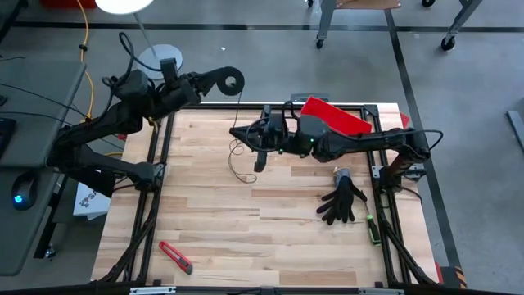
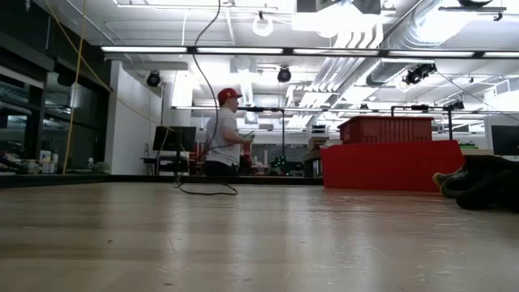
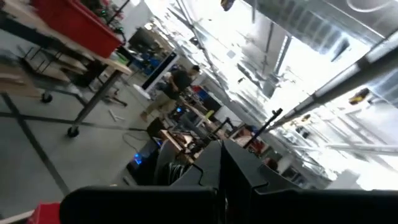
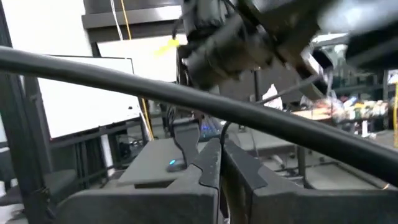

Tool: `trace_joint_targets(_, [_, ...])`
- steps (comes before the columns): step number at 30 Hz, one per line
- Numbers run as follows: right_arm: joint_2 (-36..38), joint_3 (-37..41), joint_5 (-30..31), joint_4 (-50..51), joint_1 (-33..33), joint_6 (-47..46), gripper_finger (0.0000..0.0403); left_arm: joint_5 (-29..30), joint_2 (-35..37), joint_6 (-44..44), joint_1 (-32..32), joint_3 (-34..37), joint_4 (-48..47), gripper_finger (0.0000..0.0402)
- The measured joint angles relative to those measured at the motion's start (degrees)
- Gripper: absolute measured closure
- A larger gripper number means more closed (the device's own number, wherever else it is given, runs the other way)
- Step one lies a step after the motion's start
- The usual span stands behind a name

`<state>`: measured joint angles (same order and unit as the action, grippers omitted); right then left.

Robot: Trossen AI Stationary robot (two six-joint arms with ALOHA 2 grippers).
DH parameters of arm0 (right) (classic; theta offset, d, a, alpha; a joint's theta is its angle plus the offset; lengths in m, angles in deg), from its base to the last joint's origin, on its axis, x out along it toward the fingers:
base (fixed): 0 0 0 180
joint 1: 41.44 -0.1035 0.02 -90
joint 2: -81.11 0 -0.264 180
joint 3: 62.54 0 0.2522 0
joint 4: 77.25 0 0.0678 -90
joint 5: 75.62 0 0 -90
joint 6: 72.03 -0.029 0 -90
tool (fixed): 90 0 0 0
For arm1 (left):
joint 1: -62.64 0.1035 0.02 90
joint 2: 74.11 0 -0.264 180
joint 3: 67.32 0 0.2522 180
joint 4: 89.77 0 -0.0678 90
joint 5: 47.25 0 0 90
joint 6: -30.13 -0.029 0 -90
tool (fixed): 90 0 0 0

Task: Coil cords
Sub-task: Coil the black wire on the spool

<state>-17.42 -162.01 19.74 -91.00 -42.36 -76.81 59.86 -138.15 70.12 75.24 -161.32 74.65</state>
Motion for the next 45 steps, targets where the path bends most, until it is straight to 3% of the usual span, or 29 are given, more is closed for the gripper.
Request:
trace_joint_targets(4, [-3.2, -4.4, -1.7, 1.2, 0.1, 1.3, 0.0402, -0.4, -2.1, 4.3, 1.0, 0.0, 3.8, 0.0401])
trace_joint_targets(12, [-11.6, -15.7, -2.6, 5.4, 0.2, 3.8, 0.0403, -8.9, -5.4, 19.9, 0.9, 0.0, 11.0, 0.0401])
trace_joint_targets(20, [-11.6, -18.3, -6.5, 7.9, 1.6, 6.8, 0.0403, -15.4, -2.3, 35.0, 0.1, 0.0, 10.9, 0.0401])
trace_joint_targets(34, [-11.5, -18.2, -12.1, 2.3, 3.1, 5.0, 0.0403, -12.5, -1.5, 36.8, -4.6, 0.0, 7.9, 0.0401])
trace_joint_targets(45, [-10.5, -18.1, -15.5, 2.0, 3.2, 4.6, 0.0403, -9.2, 0.4, 29.5, -4.8, 0.0, 4.6, 0.0401])
